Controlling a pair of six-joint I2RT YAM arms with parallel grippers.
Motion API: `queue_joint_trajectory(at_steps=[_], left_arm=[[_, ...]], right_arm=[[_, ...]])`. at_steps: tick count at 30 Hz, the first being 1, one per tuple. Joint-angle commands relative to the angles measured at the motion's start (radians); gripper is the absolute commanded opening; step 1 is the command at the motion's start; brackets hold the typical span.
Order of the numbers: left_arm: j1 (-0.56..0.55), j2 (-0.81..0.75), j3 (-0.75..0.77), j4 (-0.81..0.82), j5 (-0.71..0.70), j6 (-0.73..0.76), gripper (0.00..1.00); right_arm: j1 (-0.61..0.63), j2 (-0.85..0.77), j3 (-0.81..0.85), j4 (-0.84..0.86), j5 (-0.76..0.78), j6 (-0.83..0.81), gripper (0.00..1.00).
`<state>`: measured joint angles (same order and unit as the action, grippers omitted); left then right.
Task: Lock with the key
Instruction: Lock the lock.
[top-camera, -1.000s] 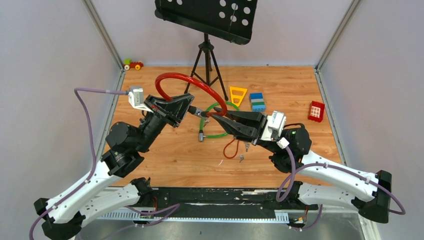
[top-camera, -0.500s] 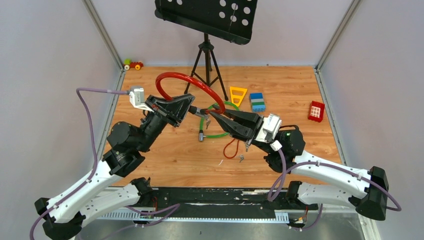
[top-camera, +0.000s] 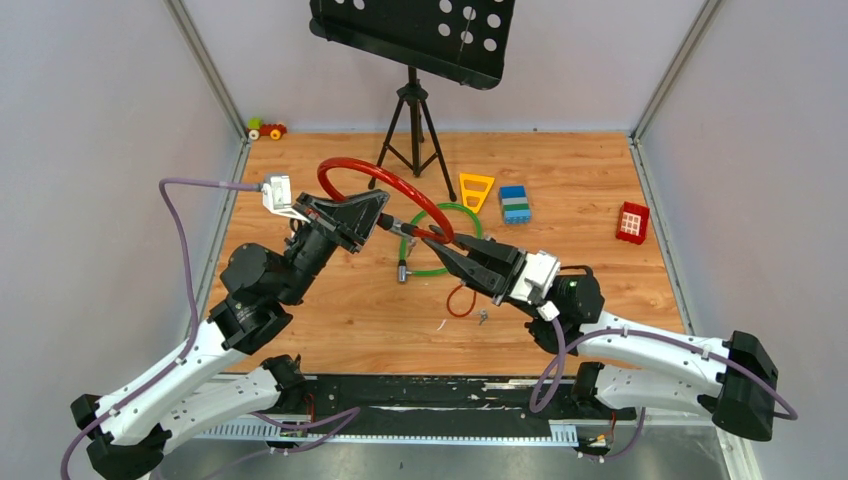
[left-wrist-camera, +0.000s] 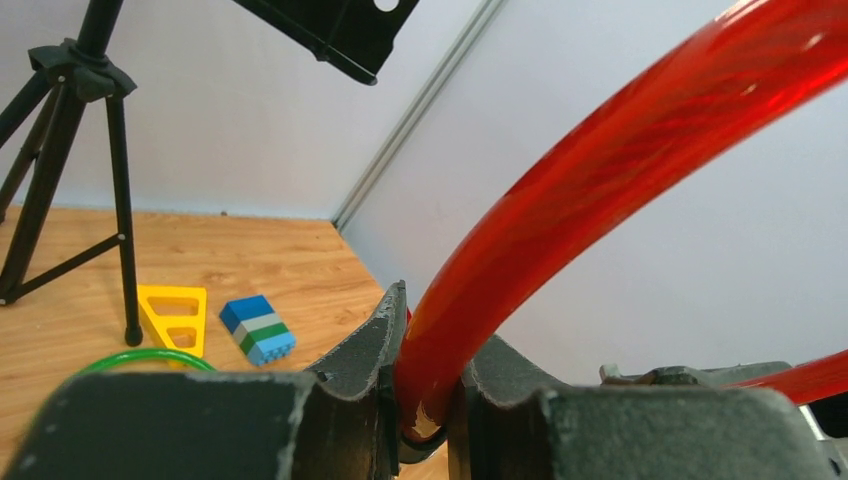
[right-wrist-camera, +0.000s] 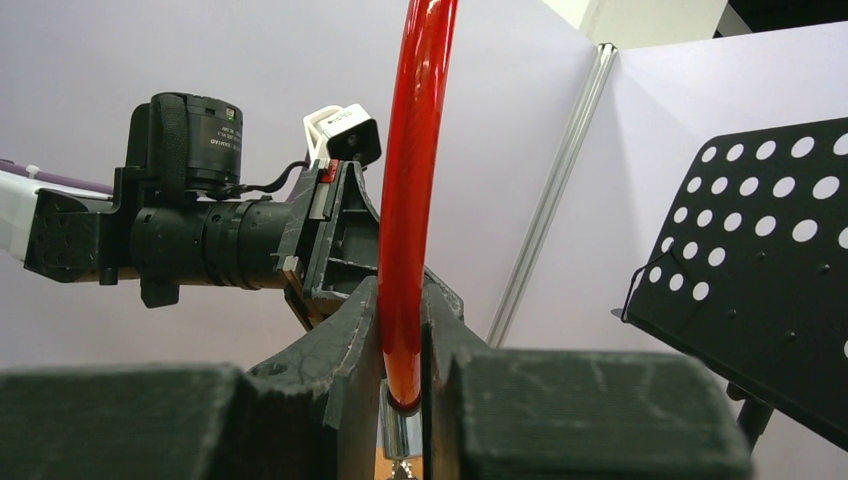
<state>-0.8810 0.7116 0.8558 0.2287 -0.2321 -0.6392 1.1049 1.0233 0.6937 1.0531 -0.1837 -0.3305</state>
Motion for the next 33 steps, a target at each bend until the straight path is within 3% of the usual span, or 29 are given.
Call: queue_joint_trajectory(at_steps=[1,9,15,20,21,27,33], left_arm=[[-0.001,-0.015,0.019,0.135,0.005,-0.091,0.00],[-0.001,-0.017,0.019,0.146,0.016,-0.094,0.00],[0.000,-0.016,0.016,0.155,0.033,-0.098,0.00],[-0.001,-0.016,0.008,0.159,0.030,-0.098,0.00],[-0.001,-0.018,0.004,0.161,0.025,-0.099,0.00],[-0.001,-0.029,0.001,0.161,0.001,-0.088,0.00],[0.000,-0.034,0.015,0.132,-0.003,-0.056,0.00]], right_arm=[[0.000,0.024,-0.056,0.123,0.076,0.045,0.00],[-0.002,0.092,-0.121,0.257,0.178,0.068,0.00],[-0.004,0.120,-0.116,0.258,0.224,0.044,0.00],[-0.005,0.125,-0.077,0.198,0.162,0.042,0.00],[-0.006,0.118,-0.073,0.183,0.150,0.041,0.01],[-0.005,0.063,-0.081,0.091,0.107,0.021,0.32],[-0.004,-0.043,-0.115,-0.007,0.080,-0.022,0.45]])
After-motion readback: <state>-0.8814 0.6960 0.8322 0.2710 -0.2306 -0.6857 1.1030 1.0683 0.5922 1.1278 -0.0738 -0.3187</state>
